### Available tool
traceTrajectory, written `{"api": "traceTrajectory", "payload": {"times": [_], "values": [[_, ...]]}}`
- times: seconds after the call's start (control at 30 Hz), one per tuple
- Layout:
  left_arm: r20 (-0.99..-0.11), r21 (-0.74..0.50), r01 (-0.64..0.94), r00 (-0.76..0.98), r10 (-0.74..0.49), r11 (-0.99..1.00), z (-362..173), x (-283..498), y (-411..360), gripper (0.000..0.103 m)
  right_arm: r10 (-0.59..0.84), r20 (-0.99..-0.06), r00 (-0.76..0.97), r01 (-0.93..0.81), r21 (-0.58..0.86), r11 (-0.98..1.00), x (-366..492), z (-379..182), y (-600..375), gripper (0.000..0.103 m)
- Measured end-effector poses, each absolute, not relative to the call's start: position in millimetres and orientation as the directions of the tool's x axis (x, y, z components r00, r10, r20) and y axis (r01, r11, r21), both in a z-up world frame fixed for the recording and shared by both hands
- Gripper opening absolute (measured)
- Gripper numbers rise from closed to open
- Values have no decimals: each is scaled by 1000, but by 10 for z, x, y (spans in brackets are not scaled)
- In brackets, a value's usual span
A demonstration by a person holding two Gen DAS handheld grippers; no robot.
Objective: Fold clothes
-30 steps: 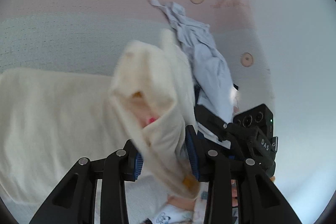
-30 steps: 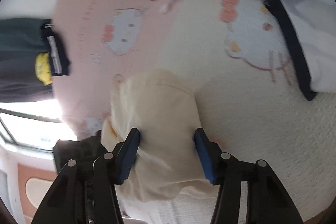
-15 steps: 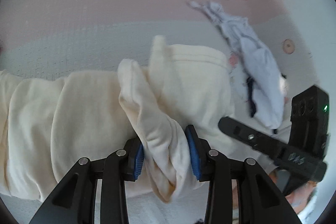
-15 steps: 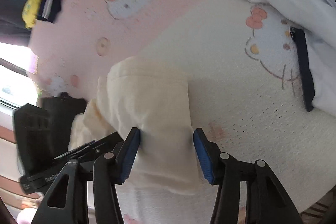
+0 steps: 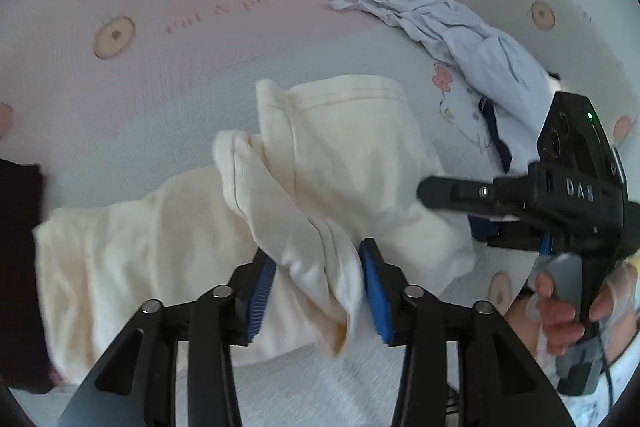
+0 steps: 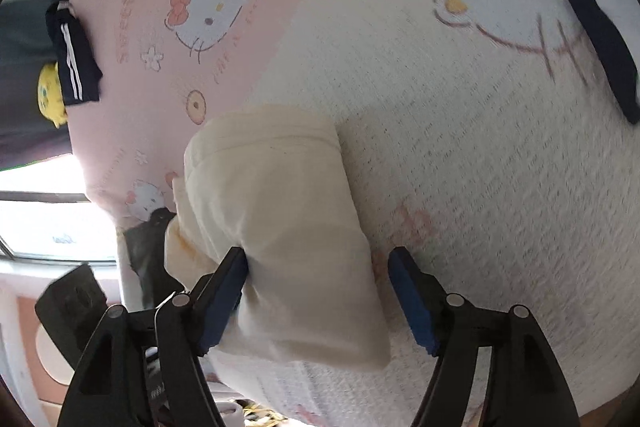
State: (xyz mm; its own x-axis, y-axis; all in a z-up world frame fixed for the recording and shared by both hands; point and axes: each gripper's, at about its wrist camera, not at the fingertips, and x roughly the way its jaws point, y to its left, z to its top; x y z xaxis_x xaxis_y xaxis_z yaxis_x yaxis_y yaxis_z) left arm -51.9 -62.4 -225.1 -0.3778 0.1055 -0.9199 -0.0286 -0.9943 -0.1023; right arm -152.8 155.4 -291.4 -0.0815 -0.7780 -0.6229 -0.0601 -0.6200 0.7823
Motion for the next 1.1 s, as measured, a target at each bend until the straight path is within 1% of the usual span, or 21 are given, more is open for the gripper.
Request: {"api": "traceTrajectory", "payload": {"times": [0.1,0.13,0.17,0.2,0.33,0.43,0.47,0.5,0.63,0.67,0.77,0.8,0.83,0.87,1.0,1.1], "values": [[-905,52,-101,-425,-4,-994,-2134,-388,-522,44,-810,-577,-103,-100,817,-569,-1536,-2973,1573,77],[-895,110,-128,-444,-42,-986,-2102,-349,-475,47,-824,-558,-104,-119,829,-546,-1540,-3002,1576,77],[-884,162,-154,-462,-74,-975,-2072,-311,-434,49,-836,-538,-106,-138,841,-523,-1545,-3031,1578,77],[-874,194,-180,-478,-87,-964,-2053,-273,-405,49,-846,-523,-108,-154,849,-505,-1547,-3055,1584,77],[-827,312,-298,-552,-103,-902,-2029,-104,-210,49,-848,-520,-103,-166,849,-501,-1547,-3077,1590,77],[-807,403,-360,-574,-141,-841,-2133,-44,-35,51,-853,-516,-72,-173,849,-499,-1566,-3092,1534,77],[-802,434,-383,-577,-156,-816,-2187,-9,7,51,-847,-528,-63,-164,842,-513,-1563,-3071,1524,75],[-801,450,-404,-577,-160,-796,-2231,19,34,51,-840,-539,-56,-156,836,-526,-1564,-3058,1518,72],[-799,503,-487,-576,-170,-714,-2365,133,133,51,-832,-552,-53,-149,829,-540,-1579,-3048,1517,64],[-777,544,-486,-599,-192,-684,-2390,168,161,51,-833,-551,-51,-143,830,-540,-1583,-3031,1519,62],[-698,637,-451,-681,-220,-626,-2400,255,228,53,-830,-556,-47,-124,827,-548,-1568,-3003,1533,62],[-679,651,-440,-701,-216,-619,-2396,278,244,57,-823,-566,-45,-113,821,-559,-1573,-2996,1509,62],[-684,640,-444,-700,-202,-627,-2401,279,252,70,-817,-575,-41,-100,816,-569,-1576,-2988,1490,62],[-687,633,-445,-700,-194,-634,-2414,275,256,79,-813,-581,-37,-91,812,-576,-1579,-2982,1476,62],[-689,651,-465,-694,-209,-600,-2588,249,289,80,-823,-568,-23,-111,820,-562,-1603,-2993,1498,62],[-646,721,-473,-724,-243,-507,-2773,278,319,80,-823,-568,-13,-104,819,-564,-1614,-2967,1498,62]]}}
